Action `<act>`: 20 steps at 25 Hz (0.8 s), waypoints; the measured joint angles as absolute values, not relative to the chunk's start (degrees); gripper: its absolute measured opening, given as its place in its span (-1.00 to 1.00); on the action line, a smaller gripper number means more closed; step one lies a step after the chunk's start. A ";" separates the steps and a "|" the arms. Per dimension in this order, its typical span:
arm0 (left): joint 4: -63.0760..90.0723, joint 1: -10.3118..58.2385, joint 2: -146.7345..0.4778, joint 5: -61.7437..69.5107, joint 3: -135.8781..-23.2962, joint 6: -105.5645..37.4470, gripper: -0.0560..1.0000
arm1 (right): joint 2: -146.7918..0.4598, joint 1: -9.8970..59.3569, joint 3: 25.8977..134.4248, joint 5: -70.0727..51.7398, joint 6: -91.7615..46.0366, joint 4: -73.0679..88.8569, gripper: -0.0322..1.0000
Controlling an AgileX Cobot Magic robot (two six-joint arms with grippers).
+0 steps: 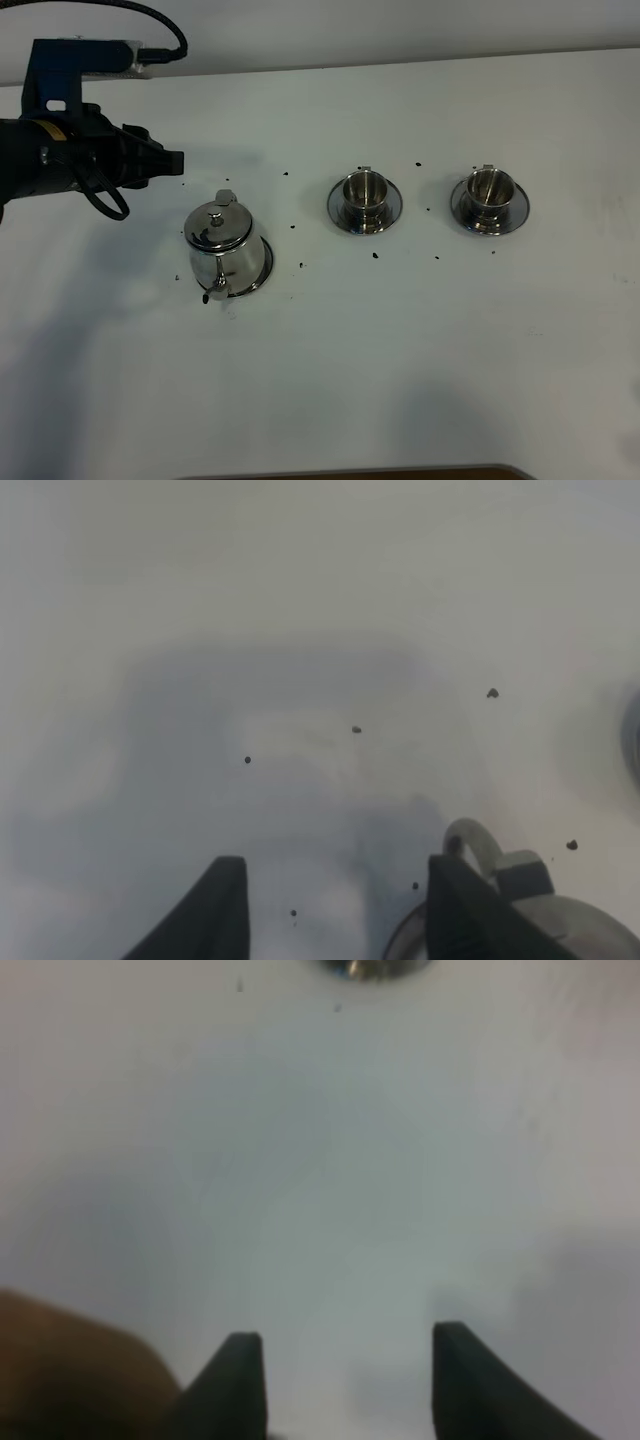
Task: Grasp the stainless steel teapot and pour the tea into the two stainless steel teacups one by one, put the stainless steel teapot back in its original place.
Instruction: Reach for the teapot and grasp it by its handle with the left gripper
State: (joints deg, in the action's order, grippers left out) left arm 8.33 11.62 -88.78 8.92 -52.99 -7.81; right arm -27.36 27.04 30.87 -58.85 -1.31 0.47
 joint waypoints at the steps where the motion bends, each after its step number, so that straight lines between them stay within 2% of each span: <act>1: 8.33 11.62 -88.78 8.92 -52.99 -7.91 -0.01 | -27.29 27.04 30.87 -61.09 -1.31 0.46 -0.19; 20: 8.33 11.88 -88.78 8.41 -52.99 -9.30 -0.01 | -26.78 26.36 30.01 -63.86 -1.11 1.35 -0.19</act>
State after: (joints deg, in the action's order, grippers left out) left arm 8.33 11.88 -88.78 8.41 -52.99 -9.30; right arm -26.78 26.36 30.01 -63.86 -1.11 1.35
